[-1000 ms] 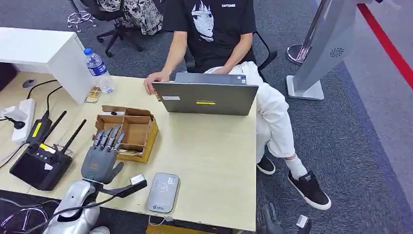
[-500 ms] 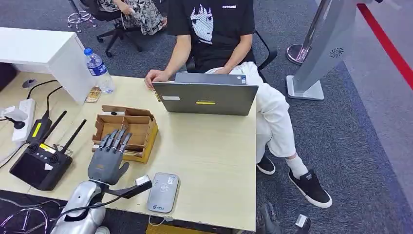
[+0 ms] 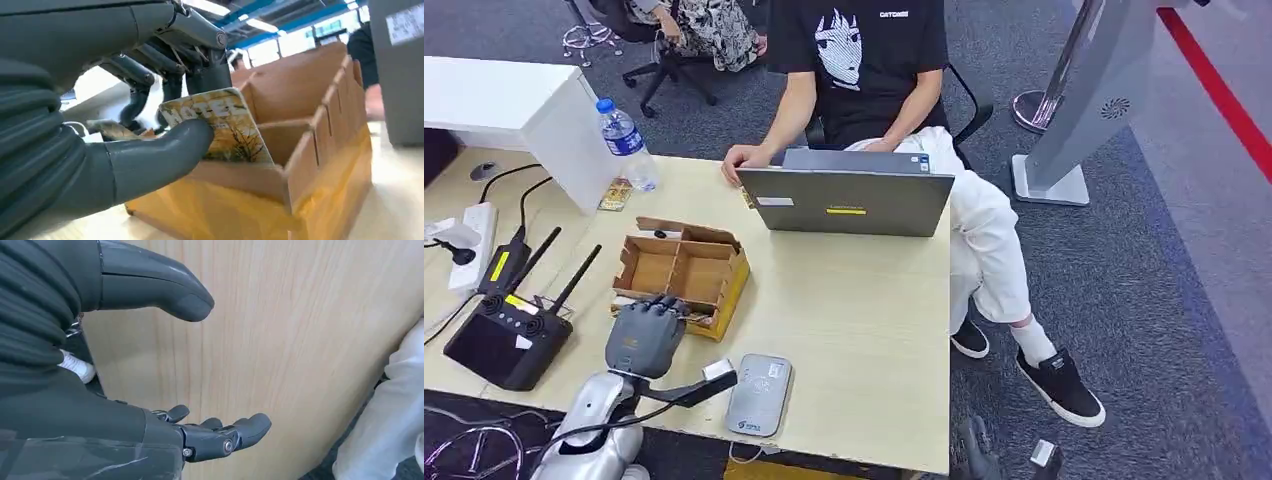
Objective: Pass the card to the sensor for recognition and then transmit it.
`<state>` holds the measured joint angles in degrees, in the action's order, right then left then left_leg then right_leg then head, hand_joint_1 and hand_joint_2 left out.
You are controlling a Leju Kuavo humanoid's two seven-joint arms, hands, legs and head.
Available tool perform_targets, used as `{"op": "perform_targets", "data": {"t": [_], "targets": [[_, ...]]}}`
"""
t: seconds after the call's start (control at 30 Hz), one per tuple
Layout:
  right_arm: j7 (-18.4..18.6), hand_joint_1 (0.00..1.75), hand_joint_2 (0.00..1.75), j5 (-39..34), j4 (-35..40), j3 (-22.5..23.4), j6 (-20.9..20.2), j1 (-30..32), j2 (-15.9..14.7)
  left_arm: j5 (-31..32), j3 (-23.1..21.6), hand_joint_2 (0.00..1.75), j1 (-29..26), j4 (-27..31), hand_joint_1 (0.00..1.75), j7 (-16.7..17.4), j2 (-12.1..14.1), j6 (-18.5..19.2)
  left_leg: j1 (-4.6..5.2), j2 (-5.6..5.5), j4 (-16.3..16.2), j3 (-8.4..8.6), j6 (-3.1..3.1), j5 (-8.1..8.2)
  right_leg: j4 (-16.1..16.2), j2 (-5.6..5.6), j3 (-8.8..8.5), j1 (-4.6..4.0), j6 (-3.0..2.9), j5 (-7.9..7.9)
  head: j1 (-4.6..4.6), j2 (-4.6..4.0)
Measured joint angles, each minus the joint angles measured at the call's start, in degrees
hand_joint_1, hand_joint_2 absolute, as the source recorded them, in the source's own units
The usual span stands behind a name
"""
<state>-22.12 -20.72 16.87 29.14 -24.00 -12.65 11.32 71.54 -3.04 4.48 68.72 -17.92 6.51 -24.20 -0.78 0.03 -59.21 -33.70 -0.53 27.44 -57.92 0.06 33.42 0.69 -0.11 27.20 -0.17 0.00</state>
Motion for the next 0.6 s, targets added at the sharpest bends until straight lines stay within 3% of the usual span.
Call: {"op": "perform_targets", "data": {"t": [0.27, 0.6], "targets": [[-0.17, 0.0, 1.75, 0.0, 0.0, 0.0, 0.33, 0.03, 0.02, 0.09, 0.74, 1.75, 2.11, 5.0, 1.75, 1.68, -2.29, -0.78, 0.0, 0.0, -0.01, 0.0, 0.0, 0.0, 0.0, -0.01, -0.01, 0.0, 0.0, -0.02, 0.02, 0.0], [-0.13, 0.0, 1.75, 0.04, 0.0, 0.0, 0.39, 0.03, 0.02, -0.06, 2.88, 1.75, 5.5, 9.61, 1.75, 1.72, -2.95, 0.51, -0.01, 0.02, 0.0, 0.0, -0.01, -0.01, -0.01, 0.01, -0.01, 0.0, 0.0, -0.02, 0.0, 0.0]]}}
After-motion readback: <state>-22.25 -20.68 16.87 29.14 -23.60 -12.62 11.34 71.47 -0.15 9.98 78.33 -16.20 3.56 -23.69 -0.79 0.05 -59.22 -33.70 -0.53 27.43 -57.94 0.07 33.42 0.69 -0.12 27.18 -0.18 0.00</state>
